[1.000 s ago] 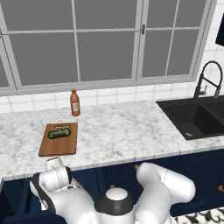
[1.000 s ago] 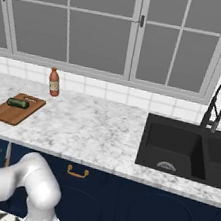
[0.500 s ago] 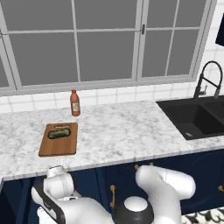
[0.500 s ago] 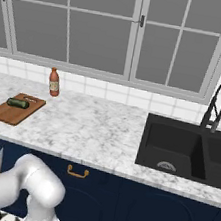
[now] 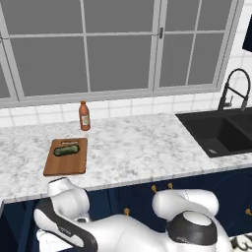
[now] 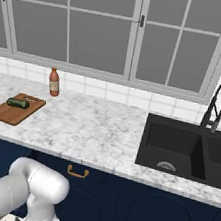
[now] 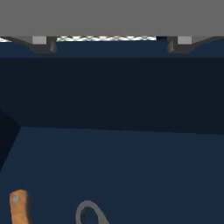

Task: Place the appropriate cutting tool for cutting the cucumber skin on the cutting board.

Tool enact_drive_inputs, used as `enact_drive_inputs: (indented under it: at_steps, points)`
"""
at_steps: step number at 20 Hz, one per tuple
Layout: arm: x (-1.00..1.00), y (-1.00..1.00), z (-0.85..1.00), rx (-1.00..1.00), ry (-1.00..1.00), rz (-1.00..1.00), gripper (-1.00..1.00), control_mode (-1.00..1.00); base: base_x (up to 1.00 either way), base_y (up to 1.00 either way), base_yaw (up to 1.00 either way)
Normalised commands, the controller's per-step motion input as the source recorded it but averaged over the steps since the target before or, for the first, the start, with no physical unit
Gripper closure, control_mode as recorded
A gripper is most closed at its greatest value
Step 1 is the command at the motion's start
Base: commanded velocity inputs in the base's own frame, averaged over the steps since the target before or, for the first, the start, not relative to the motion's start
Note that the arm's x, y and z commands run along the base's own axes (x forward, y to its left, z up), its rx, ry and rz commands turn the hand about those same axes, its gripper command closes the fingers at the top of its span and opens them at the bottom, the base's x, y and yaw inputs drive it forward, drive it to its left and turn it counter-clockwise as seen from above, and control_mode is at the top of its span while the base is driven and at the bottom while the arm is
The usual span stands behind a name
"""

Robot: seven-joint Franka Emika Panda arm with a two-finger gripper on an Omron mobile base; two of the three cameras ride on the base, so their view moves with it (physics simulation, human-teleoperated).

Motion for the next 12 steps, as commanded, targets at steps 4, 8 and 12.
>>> enact_drive_inputs:
  at_steps: [4, 8, 12]
  points:
    - [0.46, 0.00, 0.02, 0.00, -0.27, 0.03, -1.00, -1.00, 0.00, 0.00, 0.00]
    - [0.51, 0.00, -0.08, 0.00, -0.25, 0.06, -1.00, -1.00, 0.00, 0.00, 0.00]
    - [0.62, 0.00, -0.17, 0.00, -0.07, 0.08, -1.00, -1.00, 0.00, 0.00, 0.00]
